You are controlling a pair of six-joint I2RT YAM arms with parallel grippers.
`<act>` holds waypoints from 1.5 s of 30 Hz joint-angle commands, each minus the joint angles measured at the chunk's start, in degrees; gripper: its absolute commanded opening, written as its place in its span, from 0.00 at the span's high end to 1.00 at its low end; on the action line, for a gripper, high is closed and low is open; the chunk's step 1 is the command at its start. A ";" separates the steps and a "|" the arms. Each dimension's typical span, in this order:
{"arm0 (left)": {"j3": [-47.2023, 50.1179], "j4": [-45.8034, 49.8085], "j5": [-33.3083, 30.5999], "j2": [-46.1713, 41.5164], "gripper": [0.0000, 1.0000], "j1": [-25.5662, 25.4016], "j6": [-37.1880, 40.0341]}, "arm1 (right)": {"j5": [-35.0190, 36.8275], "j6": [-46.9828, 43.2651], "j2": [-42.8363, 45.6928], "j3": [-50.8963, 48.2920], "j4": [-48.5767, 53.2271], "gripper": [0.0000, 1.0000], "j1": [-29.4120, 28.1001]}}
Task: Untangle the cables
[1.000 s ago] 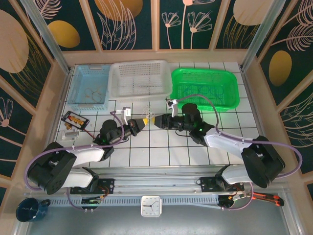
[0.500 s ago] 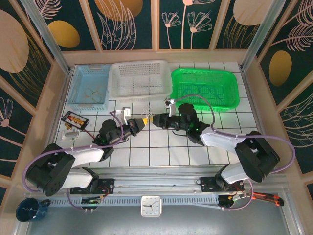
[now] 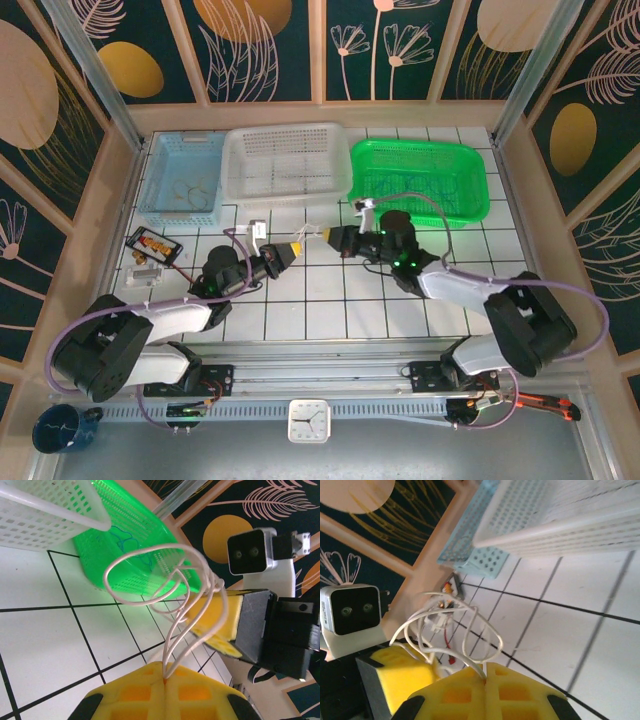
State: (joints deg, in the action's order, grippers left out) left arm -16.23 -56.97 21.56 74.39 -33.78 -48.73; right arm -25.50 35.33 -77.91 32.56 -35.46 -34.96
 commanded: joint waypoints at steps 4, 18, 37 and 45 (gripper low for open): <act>0.17 -2.22 -1.26 -1.02 1.00 -0.21 -0.67 | 0.19 -0.36 8.13 -2.76 0.49 1.00 3.26; 0.58 -2.41 -1.96 -1.35 0.45 -0.22 -0.10 | -3.30 -4.77 11.84 3.24 7.11 1.00 3.31; 0.98 -6.78 -4.77 -2.76 0.05 -0.20 -17.06 | -5.62 -5.87 15.37 5.15 10.82 1.00 3.28; -0.07 -7.59 -6.12 -0.54 0.01 -0.16 -25.98 | -5.53 -4.95 15.08 5.40 9.31 1.00 3.23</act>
State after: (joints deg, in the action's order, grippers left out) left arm -15.42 -60.84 16.58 72.86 -33.78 -69.21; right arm -30.09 30.35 -63.77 35.64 -24.99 -31.59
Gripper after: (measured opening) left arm 0.985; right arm 0.052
